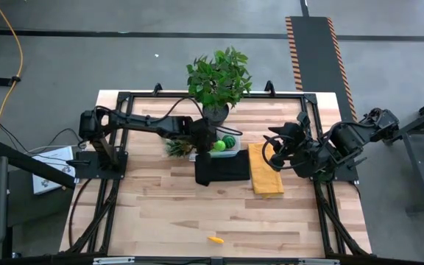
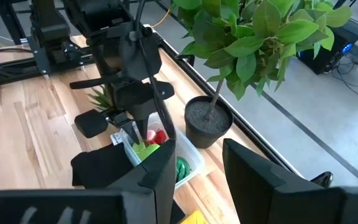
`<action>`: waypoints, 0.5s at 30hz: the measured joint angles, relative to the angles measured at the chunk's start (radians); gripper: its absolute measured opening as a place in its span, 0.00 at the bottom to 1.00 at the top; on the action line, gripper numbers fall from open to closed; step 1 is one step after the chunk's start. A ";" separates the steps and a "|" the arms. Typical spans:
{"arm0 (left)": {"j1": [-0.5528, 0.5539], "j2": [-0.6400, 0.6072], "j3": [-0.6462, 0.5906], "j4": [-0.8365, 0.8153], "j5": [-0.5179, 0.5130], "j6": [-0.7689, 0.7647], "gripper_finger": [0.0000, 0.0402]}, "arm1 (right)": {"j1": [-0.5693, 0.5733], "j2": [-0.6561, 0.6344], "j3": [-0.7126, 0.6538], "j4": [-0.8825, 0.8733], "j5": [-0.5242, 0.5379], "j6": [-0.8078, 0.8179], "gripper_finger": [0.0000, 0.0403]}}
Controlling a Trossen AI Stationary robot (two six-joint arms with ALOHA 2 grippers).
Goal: Pick and placing Produce into tupperware
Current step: Put the baby corn into the transparent bin
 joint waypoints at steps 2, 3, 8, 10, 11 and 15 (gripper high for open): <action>-0.012 0.000 0.000 0.004 -0.003 0.006 0.13 | 0.000 0.000 0.000 0.000 0.000 0.001 0.31; -0.022 0.000 0.000 0.005 -0.002 0.013 0.12 | 0.000 0.000 0.000 0.000 0.001 0.002 0.31; -0.079 0.000 0.012 0.006 -0.052 0.038 0.10 | 0.000 0.000 0.000 -0.001 0.019 0.011 0.31; -0.102 0.000 0.041 -0.001 -0.072 0.055 0.10 | 0.000 0.000 0.000 -0.002 0.020 0.013 0.31; -0.115 0.000 0.061 -0.003 -0.088 0.066 0.10 | 0.000 0.000 0.000 -0.005 0.020 0.018 0.31; -0.157 -0.001 0.154 -0.018 -0.161 0.083 0.10 | 0.000 0.000 0.000 -0.008 0.020 0.021 0.31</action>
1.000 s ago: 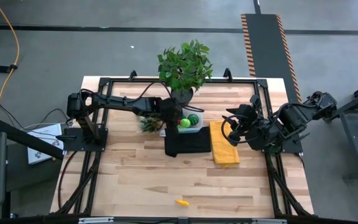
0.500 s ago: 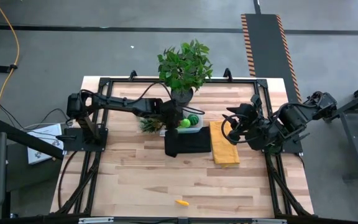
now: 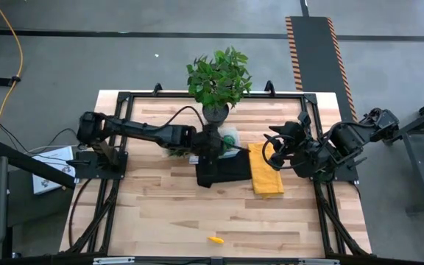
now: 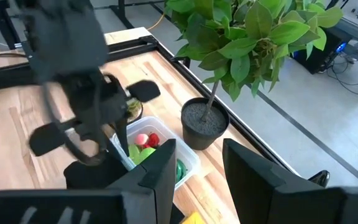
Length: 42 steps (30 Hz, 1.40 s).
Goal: Pick and placing Produce into tupperware
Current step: Put the baby corn into the transparent bin
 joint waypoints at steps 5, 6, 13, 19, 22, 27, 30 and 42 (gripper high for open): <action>-0.042 -0.001 0.128 -0.031 -0.017 0.001 0.10 | 0.000 0.000 0.000 0.000 -0.001 0.005 0.31; -0.051 -0.001 0.152 -0.037 -0.016 0.005 0.10 | 0.001 0.000 0.000 0.000 -0.002 0.005 0.31; -0.142 -0.001 0.321 -0.140 0.004 0.007 0.10 | 0.041 0.000 0.000 -0.007 -0.048 0.005 0.31; -0.235 -0.001 0.432 -0.221 0.007 -0.116 0.10 | 0.140 0.000 0.000 -0.073 -0.091 0.067 0.31; -0.275 -0.001 0.473 -0.263 0.007 -0.215 0.10 | 0.214 0.000 0.000 -0.110 -0.107 0.141 0.31; -0.333 -0.001 0.527 -0.341 0.004 -0.463 0.10 | 0.349 0.000 0.000 -0.116 -0.131 0.253 0.31; -0.364 0.000 0.557 -0.435 0.003 -0.625 0.10 | 0.415 0.001 0.000 -0.114 -0.146 0.338 0.31; -0.599 0.000 0.571 -0.649 -0.077 -1.020 0.10 | 0.477 0.208 0.000 0.219 -0.287 0.308 0.31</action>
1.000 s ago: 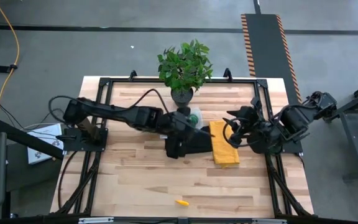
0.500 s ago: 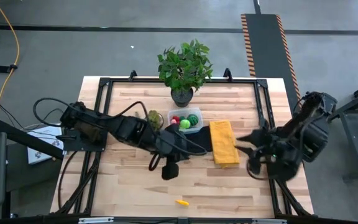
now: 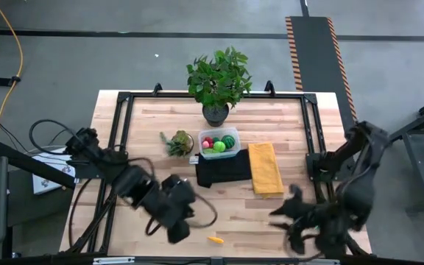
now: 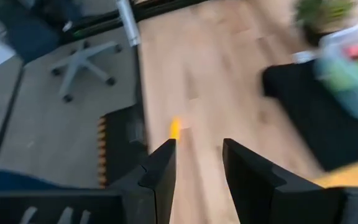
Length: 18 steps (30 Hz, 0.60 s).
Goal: Pick and placing Produce into tupperware
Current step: Put the baby corn into the transparent bin
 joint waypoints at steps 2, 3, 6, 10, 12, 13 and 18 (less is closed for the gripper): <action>-0.045 0.000 0.000 -0.007 -0.053 -0.045 0.10 | -0.024 0.044 0.000 0.084 -0.068 -0.049 0.31; -0.067 0.000 0.000 -0.009 -0.081 -0.065 0.10 | -0.040 0.062 0.000 0.119 -0.107 -0.069 0.31; -0.133 0.000 0.000 -0.012 -0.154 -0.118 0.10 | -0.092 0.102 0.000 0.215 -0.218 -0.104 0.31; -0.204 0.000 0.000 -0.014 -0.212 -0.173 0.10 | -0.171 0.134 0.000 0.323 -0.315 -0.125 0.31; -0.234 0.000 0.000 -0.024 -0.240 -0.198 0.10 | -0.215 0.144 0.000 0.384 -0.370 -0.143 0.31; -0.249 0.000 0.000 -0.035 -0.253 -0.212 0.10 | -0.236 0.152 0.000 0.420 -0.402 -0.156 0.31; -0.321 0.000 -0.001 -0.134 -0.287 -0.283 0.10 | -0.327 0.210 0.000 0.548 -0.544 -0.180 0.31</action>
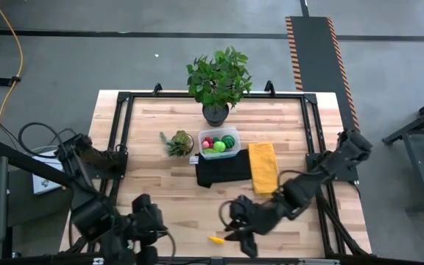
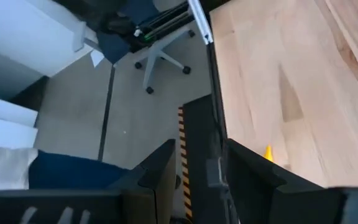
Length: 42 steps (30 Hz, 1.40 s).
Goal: Pick and placing Produce into tupperware
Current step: Put the baby corn into the transparent bin
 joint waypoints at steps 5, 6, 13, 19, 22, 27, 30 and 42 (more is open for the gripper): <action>-0.049 0.000 0.000 -0.086 -0.036 -0.075 0.10 | -0.053 0.081 0.085 -0.087 -0.025 -0.017 0.31; -0.058 0.000 0.000 -0.099 -0.044 -0.079 0.10 | -0.062 0.104 0.124 -0.123 -0.028 -0.027 0.31; -0.081 0.000 0.000 -0.162 -0.058 -0.098 0.10 | -0.099 0.318 0.502 -0.484 0.007 -0.123 0.31; -0.080 0.000 0.000 -0.192 -0.064 -0.092 0.10 | -0.099 0.462 0.710 -0.644 0.009 -0.125 0.31; -0.080 0.000 0.000 -0.208 -0.066 -0.090 0.10 | -0.097 0.506 0.720 -0.667 -0.034 -0.108 0.31; -0.079 0.000 0.000 -0.232 -0.074 -0.090 0.10 | -0.090 0.517 0.630 -0.663 -0.075 -0.070 0.31; -0.079 0.000 0.000 -0.242 -0.074 -0.089 0.10 | -0.090 0.517 0.604 -0.627 -0.076 -0.062 0.31; -0.078 -0.001 0.000 -0.282 -0.073 -0.090 0.10 | -0.097 0.516 0.464 -0.467 -0.173 -0.070 0.31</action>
